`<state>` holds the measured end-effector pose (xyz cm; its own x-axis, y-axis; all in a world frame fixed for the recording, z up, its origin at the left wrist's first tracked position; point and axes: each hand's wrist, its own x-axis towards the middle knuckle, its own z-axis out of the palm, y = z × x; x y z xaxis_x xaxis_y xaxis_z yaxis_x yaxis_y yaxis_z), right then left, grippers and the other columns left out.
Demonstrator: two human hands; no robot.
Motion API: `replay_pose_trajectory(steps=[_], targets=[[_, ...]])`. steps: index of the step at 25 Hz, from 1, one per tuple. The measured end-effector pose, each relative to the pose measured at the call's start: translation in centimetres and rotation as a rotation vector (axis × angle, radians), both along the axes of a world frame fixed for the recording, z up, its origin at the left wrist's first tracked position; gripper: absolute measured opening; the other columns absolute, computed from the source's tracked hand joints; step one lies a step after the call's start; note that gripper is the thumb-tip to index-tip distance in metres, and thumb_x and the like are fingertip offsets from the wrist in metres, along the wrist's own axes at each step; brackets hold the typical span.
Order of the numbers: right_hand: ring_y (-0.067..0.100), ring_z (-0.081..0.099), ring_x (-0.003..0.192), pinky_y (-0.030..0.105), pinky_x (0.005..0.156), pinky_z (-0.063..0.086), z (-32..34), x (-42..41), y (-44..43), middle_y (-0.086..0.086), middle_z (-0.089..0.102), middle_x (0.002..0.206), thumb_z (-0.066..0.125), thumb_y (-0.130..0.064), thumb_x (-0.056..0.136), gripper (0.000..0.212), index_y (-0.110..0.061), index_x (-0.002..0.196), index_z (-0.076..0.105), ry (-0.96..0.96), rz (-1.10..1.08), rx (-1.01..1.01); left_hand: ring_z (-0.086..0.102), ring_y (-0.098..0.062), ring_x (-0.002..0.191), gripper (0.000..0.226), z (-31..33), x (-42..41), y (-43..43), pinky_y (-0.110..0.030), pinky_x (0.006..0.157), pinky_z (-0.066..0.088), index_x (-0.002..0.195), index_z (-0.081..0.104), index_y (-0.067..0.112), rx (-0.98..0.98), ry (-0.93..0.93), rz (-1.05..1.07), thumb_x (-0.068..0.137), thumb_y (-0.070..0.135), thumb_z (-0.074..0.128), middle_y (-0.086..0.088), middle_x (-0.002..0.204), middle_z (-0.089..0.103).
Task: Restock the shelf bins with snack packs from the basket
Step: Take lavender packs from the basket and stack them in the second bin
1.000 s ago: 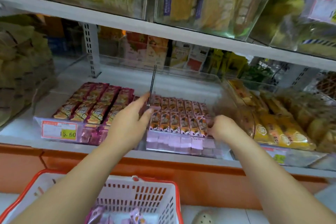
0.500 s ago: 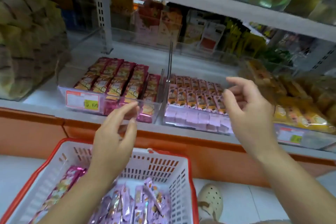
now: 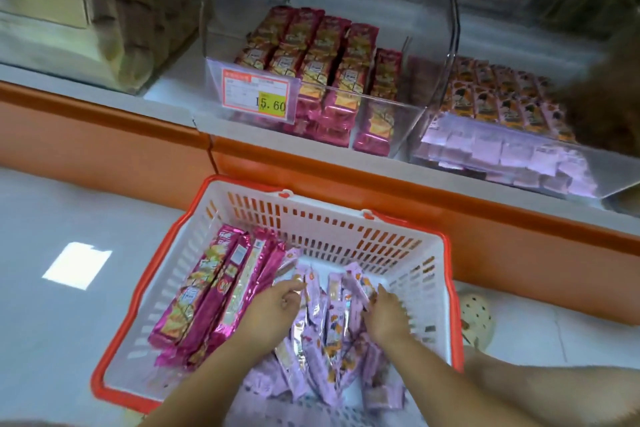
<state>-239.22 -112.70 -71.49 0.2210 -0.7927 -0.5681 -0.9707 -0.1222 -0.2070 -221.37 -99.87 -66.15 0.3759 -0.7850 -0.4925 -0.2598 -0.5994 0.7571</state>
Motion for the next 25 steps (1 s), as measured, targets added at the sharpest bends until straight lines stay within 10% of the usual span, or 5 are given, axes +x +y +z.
replay_pose_trajectory(steps=[3,8,14,25], targets=[[0.024,0.054,0.091,0.033,0.085,0.048,0.4,0.1,0.7,0.01,0.056,0.114,0.049,-0.003,0.089,0.019,-0.015,0.102,0.055,-0.023,0.007,-0.09,0.051,-0.016,0.073,0.032,-0.4,0.1,0.0,-0.014,0.061,0.045,0.129,0.056,0.019,0.023,0.019,0.02,0.098,0.019,0.044,-0.002,0.119,0.063],[0.01,0.057,0.099,0.021,0.083,0.042,5.3,0.9,4.0,-0.005,0.049,0.125,0.062,-0.029,0.089,0.044,-0.025,0.131,0.051,-0.435,-0.061,-0.075,0.063,-0.013,0.081,0.04,0.9,-0.8,-2.0,-0.033,0.085,0.056,0.132,0.054,0.02,0.026,0.271,0.19,0.094,0.034,0.056,-0.01,0.114,0.066],[-0.007,0.052,0.102,0.003,0.078,0.039,10.2,-0.7,6.8,-0.013,0.052,0.114,0.073,-0.023,0.08,0.043,-0.031,0.12,0.059,-0.754,-0.128,-0.143,0.071,-0.024,0.094,0.031,4.3,-1.6,-3.8,-0.039,0.084,0.058,0.119,0.061,0.01,-0.115,0.703,0.326,0.093,0.027,0.06,-0.009,0.108,0.072],[-0.01,0.05,0.106,0.005,0.084,0.037,13.4,-2.5,7.3,-0.019,0.053,0.109,0.076,-0.024,0.078,0.046,-0.044,0.114,0.056,-0.866,-0.188,-0.188,0.072,-0.025,0.093,0.026,8.8,-4.2,-4.1,-0.038,0.084,0.057,0.114,0.066,0.01,-0.22,0.588,0.286,0.094,0.024,0.058,-0.009,0.1,0.074]])
